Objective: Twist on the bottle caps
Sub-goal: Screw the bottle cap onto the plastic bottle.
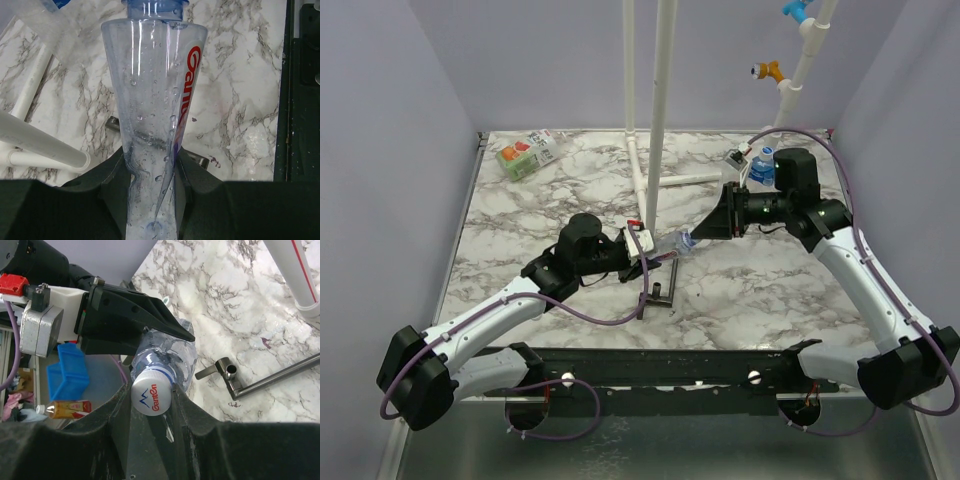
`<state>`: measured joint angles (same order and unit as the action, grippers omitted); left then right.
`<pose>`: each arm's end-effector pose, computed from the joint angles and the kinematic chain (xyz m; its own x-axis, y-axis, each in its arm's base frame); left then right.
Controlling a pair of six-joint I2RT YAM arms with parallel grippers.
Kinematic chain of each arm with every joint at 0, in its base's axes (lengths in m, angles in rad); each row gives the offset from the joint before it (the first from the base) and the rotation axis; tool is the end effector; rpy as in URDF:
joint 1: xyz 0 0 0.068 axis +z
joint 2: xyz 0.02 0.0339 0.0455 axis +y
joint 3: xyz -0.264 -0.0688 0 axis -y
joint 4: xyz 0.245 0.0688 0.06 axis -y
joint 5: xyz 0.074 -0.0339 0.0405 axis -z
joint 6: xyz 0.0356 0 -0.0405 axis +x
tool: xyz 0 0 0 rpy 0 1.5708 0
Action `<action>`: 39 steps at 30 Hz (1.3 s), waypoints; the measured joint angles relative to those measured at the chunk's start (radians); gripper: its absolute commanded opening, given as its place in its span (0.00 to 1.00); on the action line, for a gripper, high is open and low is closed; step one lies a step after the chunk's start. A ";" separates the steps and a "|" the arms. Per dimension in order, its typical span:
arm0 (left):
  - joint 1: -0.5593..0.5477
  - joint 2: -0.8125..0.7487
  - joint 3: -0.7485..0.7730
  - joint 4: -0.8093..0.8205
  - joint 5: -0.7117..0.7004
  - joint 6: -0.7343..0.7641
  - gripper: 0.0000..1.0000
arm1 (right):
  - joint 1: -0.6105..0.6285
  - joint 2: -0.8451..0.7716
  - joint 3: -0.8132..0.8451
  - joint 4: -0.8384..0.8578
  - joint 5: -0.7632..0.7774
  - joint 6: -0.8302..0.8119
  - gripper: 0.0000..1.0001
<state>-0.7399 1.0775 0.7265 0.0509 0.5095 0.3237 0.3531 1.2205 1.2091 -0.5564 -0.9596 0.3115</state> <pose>0.1700 -0.1787 0.2871 0.0897 0.2941 -0.9516 0.9537 0.2500 0.1672 0.2289 0.1154 0.3679 -0.7397 -0.0852 -0.6675 -0.6509 0.3423 0.6776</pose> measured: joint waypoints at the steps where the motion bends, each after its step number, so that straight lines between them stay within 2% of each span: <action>1: 0.000 0.000 0.000 -0.002 0.002 -0.001 0.00 | 0.000 -0.002 0.000 -0.007 -0.001 -0.005 0.25; 15: 0.020 -0.026 0.002 -0.001 0.059 -0.026 0.00 | 0.001 -0.039 0.000 -0.016 -0.039 -0.016 0.24; 29: 0.032 0.016 0.035 -0.016 0.117 -0.112 0.00 | 0.007 -0.050 0.000 -0.016 0.016 -0.020 0.24; 35: 0.032 0.030 0.037 -0.015 0.108 -0.122 0.00 | 0.019 -0.027 0.000 -0.015 0.048 -0.015 0.24; 39: 0.027 0.031 0.038 -0.026 0.051 -0.116 0.00 | 0.020 0.000 -0.002 0.004 0.069 0.014 0.23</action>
<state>-0.7132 1.1084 0.7643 0.0250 0.5602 0.2081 0.3729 1.2201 1.2076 -0.5526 -0.8906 0.3260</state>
